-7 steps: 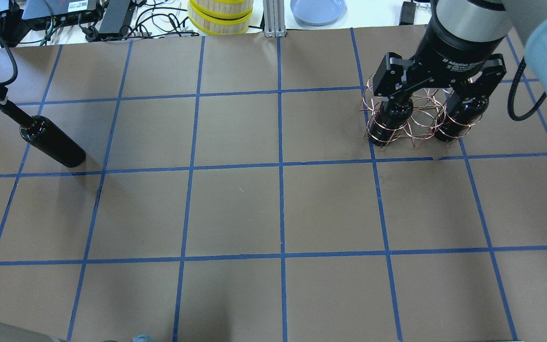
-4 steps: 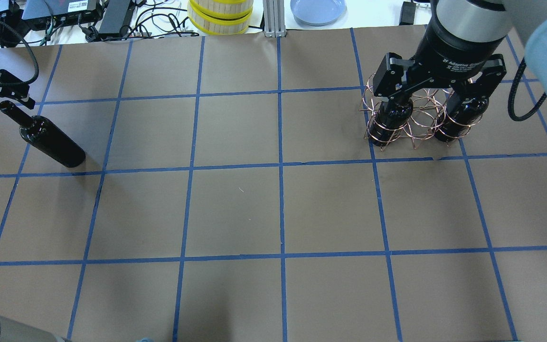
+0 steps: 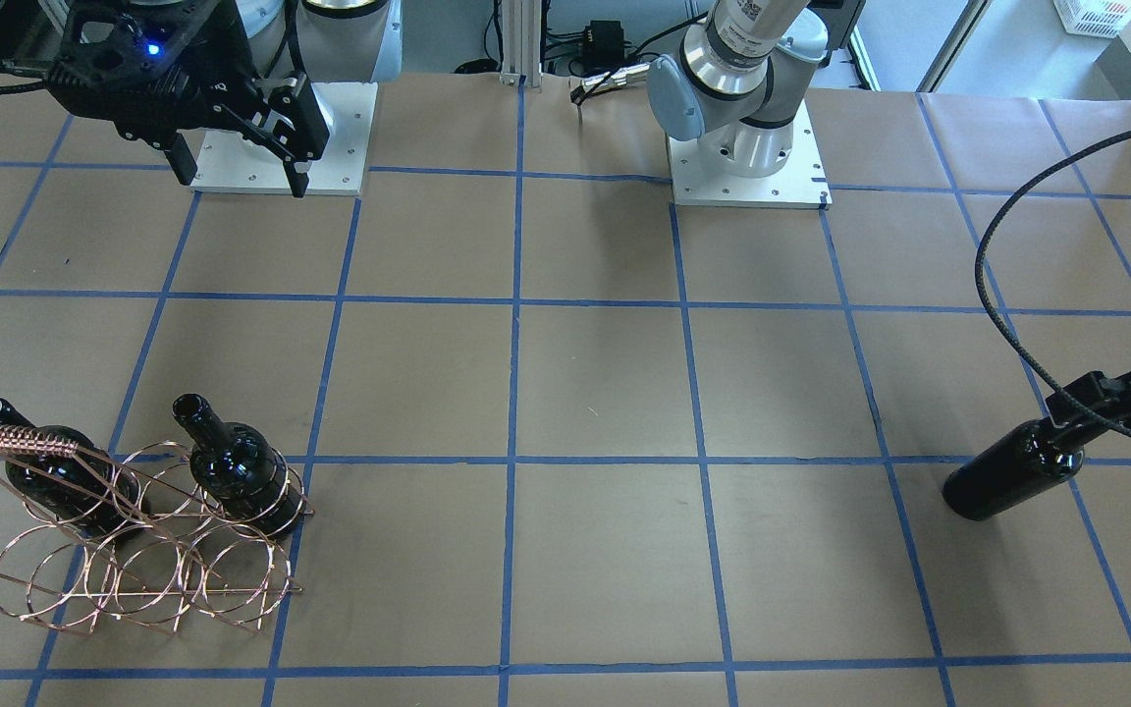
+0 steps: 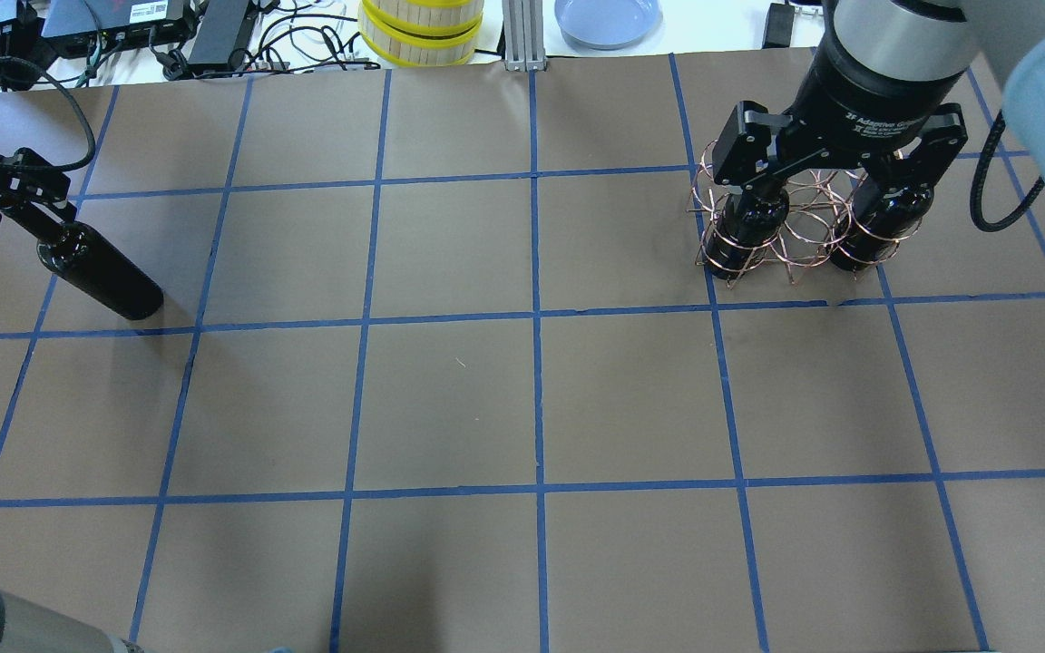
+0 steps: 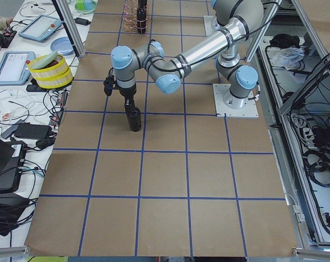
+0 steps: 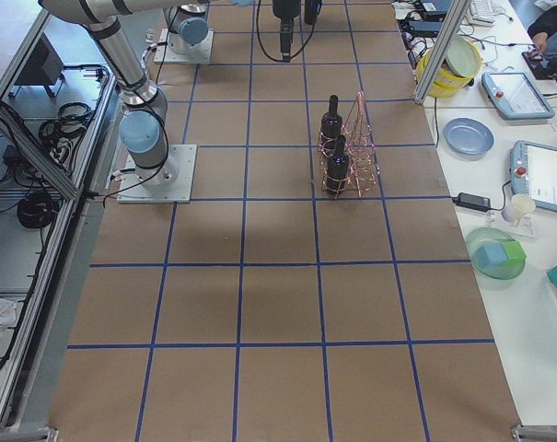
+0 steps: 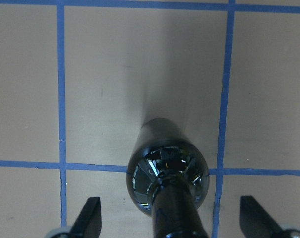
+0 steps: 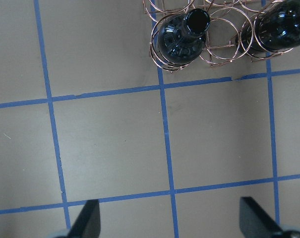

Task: Place wine into wine basket
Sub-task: 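Lower the left gripper and grasp the bottle by its neck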

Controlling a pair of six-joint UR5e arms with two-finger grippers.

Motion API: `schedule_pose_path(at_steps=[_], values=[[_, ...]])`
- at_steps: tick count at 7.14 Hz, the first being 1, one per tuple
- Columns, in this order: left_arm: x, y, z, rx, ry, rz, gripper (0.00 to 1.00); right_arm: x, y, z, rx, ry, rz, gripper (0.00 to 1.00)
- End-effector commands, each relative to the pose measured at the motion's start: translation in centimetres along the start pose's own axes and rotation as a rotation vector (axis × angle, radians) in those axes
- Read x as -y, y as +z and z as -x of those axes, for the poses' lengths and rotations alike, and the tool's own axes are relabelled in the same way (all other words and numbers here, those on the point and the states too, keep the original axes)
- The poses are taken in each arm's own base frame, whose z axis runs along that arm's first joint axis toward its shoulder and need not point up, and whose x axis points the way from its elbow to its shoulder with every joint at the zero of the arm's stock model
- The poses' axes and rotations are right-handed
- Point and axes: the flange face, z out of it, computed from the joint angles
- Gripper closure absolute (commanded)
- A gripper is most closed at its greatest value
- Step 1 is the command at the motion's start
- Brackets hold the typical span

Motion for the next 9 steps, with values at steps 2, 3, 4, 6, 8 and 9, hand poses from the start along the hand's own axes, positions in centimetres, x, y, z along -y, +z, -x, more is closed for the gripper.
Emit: schedule_pose_path(at_steps=[2, 3, 4, 6, 8, 9], values=[[0.05, 0.23, -0.13, 0.004, -0.006, 0.006, 0.22, 0.0, 0.0, 0.0, 0.0, 0.0, 0.0, 0.0], [0.05, 0.23, -0.15, 0.002, -0.005, 0.005, 0.33, 0.0, 0.0, -0.01, -0.001, 0.0, 0.0, 0.0], [0.09, 0.21, -0.18, -0.001, 0.006, 0.002, 0.41, 0.0, 0.0, 0.0, 0.0, 0.0, 0.0, 0.0], [0.09, 0.13, -0.32, -0.004, 0.005, 0.0, 0.58, 0.0, 0.0, 0.0, 0.0, 0.0, 0.0, 0.0], [0.08, 0.13, -0.31, -0.003, 0.038, 0.001, 0.69, 0.0, 0.0, 0.0, 0.0, 0.0, 0.0, 0.0], [0.07, 0.21, -0.35, -0.006, 0.04, 0.001, 0.74, 0.0, 0.0, 0.0, 0.0, 0.0, 0.0, 0.0]])
